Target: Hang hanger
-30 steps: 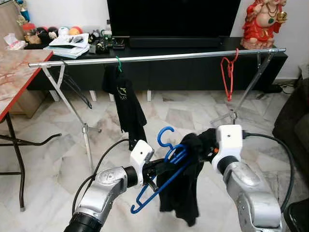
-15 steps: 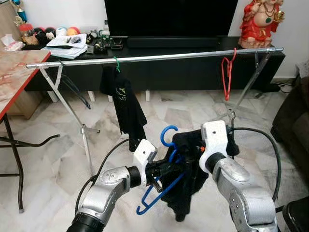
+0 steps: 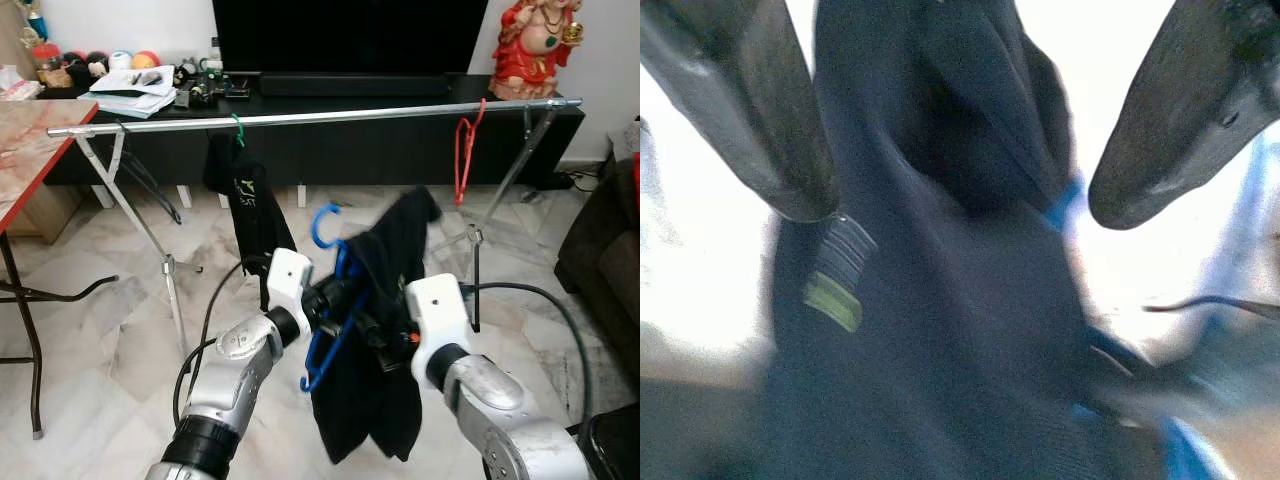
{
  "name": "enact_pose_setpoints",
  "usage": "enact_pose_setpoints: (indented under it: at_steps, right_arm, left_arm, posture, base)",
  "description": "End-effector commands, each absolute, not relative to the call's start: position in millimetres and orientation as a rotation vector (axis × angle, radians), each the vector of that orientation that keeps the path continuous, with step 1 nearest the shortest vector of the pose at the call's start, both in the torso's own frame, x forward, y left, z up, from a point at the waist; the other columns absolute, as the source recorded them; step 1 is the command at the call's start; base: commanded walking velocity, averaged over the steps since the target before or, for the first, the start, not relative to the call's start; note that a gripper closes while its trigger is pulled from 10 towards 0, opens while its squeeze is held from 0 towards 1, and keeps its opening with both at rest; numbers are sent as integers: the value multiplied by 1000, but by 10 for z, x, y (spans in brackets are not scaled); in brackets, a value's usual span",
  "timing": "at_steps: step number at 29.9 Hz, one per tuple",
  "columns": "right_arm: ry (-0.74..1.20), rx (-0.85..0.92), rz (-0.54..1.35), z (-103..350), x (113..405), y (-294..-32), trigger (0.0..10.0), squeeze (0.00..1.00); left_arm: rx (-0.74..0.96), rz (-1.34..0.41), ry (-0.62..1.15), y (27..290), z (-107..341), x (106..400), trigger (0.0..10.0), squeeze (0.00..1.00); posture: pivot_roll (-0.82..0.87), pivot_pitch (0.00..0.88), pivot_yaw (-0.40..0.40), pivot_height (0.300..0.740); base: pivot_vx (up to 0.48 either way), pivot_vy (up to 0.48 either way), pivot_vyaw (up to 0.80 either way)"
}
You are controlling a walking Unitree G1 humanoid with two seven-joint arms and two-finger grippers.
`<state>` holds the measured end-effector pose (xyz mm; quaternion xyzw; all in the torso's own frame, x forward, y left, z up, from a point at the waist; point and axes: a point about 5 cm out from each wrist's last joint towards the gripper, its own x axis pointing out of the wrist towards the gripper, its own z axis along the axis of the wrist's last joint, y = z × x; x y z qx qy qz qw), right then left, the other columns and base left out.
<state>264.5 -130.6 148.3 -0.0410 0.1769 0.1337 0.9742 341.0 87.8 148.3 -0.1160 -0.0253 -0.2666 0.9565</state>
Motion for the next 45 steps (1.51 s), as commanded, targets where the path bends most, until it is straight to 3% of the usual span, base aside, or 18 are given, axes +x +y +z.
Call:
enact_pose_setpoints:
  at_steps: [1,5,8,11,12,16,19,25,30,33,45]
  right_arm:
    - [355,-80,238,1494,2635,-1342,10000,0]
    - [375,-86,265,1433,2604,-1324,10000,0]
    - [395,-192,241,1358,2588,-1384,10000,0]
    - [419,-251,91,1293,2610,-1571,10000,0]
    - [400,-228,-52,1318,2647,-1756,10000,0]
    - [318,-195,-137,1475,2722,-1968,10000,0]
    - [178,-228,-94,1743,2825,-2029,10000,0]
    - [16,-341,137,2092,2980,-1983,10000,0]
    - [-10,-491,363,2188,3016,-1989,10000,0]
    - [69,-640,622,2108,2984,-2031,10000,0]
    - [272,-725,1050,1908,2895,-2251,10000,0]
  left_arm:
    - [-264,-496,-124,909,1624,3462,10000,0]
    - [-294,-456,-147,915,1646,3489,10000,0]
    - [-300,-441,-150,929,1634,3492,10000,0]
    - [-269,-482,-133,931,1591,3475,10000,0]
    - [-211,-552,-118,921,1543,3438,10000,0]
    - [-161,-650,-83,946,1464,3370,10000,0]
    - [-167,-706,-58,985,1422,3333,10000,0]
    - [-124,-877,22,935,1281,3199,10000,0]
    - [-97,-941,48,924,1228,3137,10000,0]
    - [-78,-1001,73,926,1208,3085,10000,0]
    - [109,-1112,136,1000,1136,2993,10000,0]
  posture:
    - [-167,98,-25,740]
    - [-161,97,-27,740]
    - [-163,99,-26,740]
    - [-163,100,-26,740]
    - [-160,101,-23,740]
    - [-161,102,-21,740]
    - [-162,104,-21,740]
    - [-166,106,-19,740]
    - [-169,106,-18,740]
    - [-165,103,-21,740]
    - [-154,85,-22,740]
  base:
    - [0,0,0]
    - [0,0,0]
    - [0,0,0]
    - [0,0,0]
    - [0,0,0]
    - [0,0,0]
    - [0,0,0]
    - [0,0,0]
    - [0,0,0]
    - [0,0,0]
    - [0,0,0]
